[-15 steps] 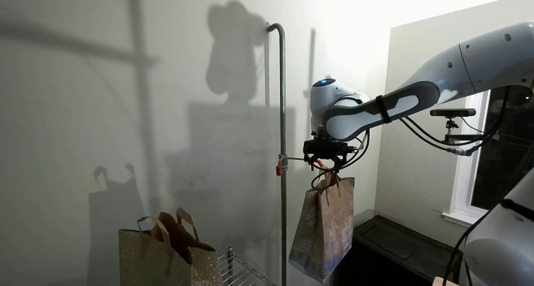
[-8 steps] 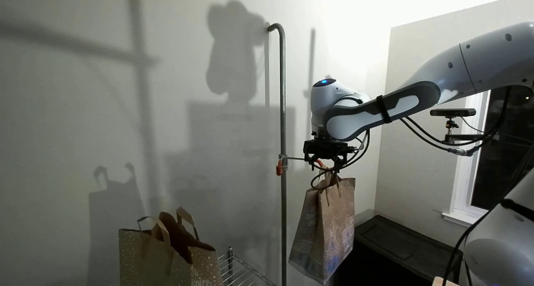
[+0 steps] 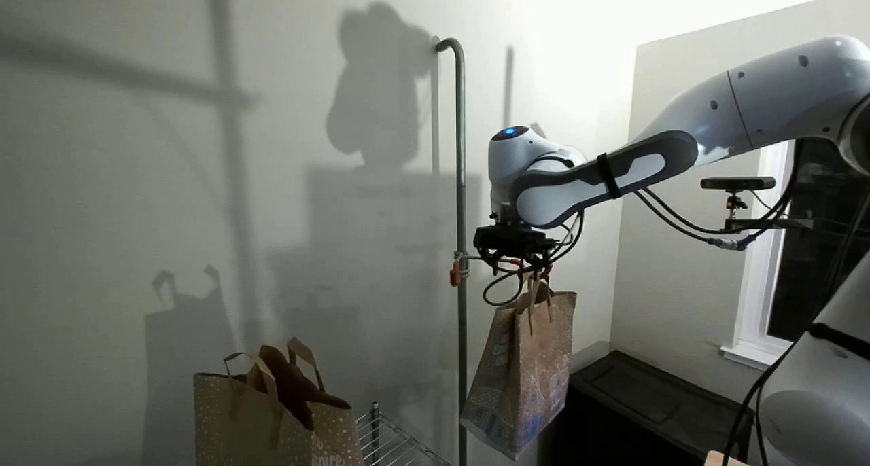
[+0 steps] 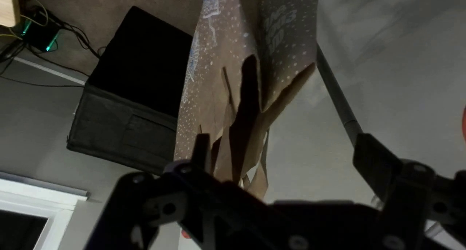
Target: Put the right bag on the top of the rack
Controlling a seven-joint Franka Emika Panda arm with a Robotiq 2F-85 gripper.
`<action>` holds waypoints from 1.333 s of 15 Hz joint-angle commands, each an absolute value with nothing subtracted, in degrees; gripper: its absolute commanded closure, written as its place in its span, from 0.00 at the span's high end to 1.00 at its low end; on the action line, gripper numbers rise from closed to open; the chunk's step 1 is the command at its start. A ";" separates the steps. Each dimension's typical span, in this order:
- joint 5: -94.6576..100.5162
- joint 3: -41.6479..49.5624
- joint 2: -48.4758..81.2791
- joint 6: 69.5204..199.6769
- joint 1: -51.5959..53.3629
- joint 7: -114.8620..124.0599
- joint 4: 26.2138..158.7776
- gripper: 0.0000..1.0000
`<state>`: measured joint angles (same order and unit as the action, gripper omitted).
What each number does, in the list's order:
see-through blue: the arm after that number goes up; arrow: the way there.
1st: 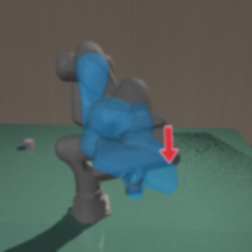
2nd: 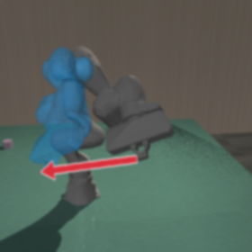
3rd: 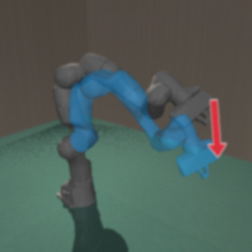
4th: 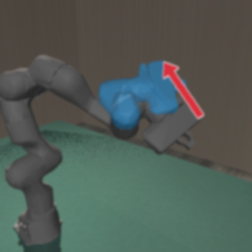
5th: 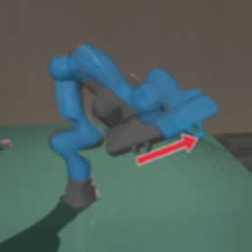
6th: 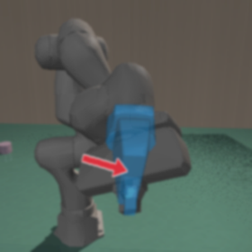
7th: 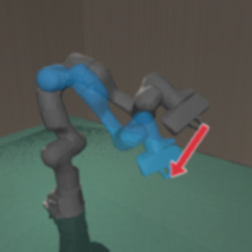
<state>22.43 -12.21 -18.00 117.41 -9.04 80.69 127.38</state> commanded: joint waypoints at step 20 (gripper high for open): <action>32.59 0.46 -2.46 112.41 -1.46 98.43 120.06 1.00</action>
<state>30.12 -0.48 0.49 107.12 -1.29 95.79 115.19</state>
